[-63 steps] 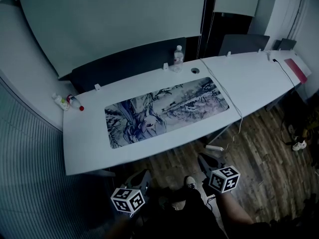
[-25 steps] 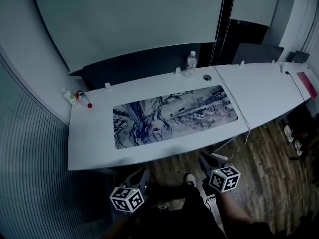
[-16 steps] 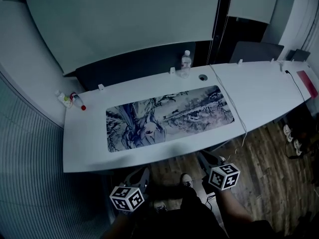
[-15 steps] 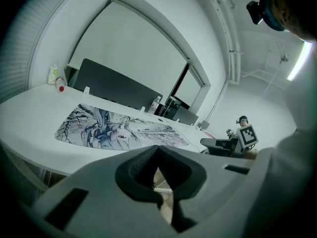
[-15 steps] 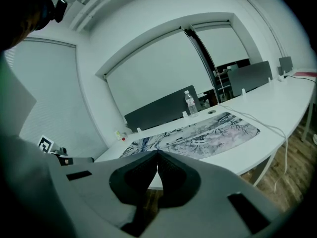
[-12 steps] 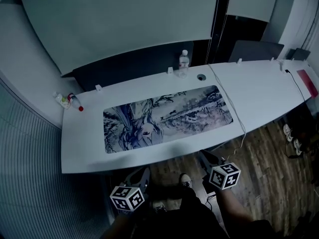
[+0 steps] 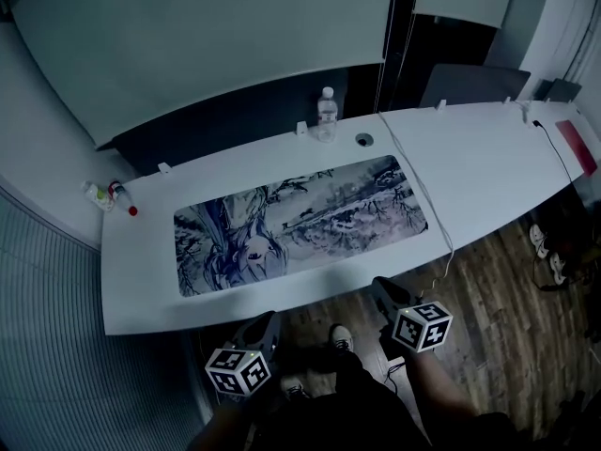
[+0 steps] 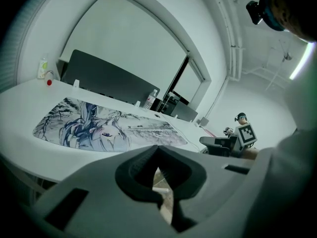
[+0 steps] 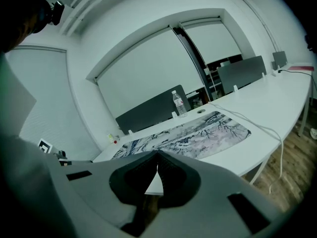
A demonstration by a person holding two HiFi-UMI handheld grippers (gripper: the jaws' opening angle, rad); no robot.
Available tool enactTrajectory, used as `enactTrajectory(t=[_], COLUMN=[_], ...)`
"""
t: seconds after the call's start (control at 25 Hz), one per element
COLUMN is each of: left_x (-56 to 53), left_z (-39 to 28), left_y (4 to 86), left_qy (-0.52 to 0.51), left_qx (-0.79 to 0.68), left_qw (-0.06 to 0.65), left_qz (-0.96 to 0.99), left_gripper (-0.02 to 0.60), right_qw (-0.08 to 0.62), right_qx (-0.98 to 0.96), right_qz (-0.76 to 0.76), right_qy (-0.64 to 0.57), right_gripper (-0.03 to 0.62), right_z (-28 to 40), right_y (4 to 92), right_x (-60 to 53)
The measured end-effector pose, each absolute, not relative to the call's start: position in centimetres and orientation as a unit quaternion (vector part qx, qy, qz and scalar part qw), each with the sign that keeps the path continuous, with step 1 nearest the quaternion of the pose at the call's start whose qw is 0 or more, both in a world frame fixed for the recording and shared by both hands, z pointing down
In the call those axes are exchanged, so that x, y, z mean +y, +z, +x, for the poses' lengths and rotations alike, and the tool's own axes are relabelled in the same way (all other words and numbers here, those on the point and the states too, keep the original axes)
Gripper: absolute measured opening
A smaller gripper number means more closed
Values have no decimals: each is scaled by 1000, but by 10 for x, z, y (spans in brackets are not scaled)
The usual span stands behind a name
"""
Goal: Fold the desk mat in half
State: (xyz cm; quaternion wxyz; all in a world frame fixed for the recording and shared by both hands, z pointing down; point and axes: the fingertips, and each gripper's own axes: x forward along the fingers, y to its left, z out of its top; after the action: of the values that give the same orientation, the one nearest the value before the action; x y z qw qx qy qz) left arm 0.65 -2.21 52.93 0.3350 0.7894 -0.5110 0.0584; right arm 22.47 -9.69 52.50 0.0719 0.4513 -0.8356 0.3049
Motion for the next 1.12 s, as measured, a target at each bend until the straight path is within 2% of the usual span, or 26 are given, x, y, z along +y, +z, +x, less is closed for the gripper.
enactTrajectory(t=[0.64, 1.12], left_x=[-79, -113], left_z=[82, 123], left_y=[552, 560], left_qy=[59, 71], left_qx=[-492, -487], left_qw=[354, 359], left_qz=[793, 793], left_gripper=[6, 6], right_qw=[82, 83], right_qx=[-813, -805], right_qz=[477, 483], right_qy=[322, 334], right_gripper=[23, 23], right_z=[308, 346], right_y=[550, 566], right_x=[-146, -185])
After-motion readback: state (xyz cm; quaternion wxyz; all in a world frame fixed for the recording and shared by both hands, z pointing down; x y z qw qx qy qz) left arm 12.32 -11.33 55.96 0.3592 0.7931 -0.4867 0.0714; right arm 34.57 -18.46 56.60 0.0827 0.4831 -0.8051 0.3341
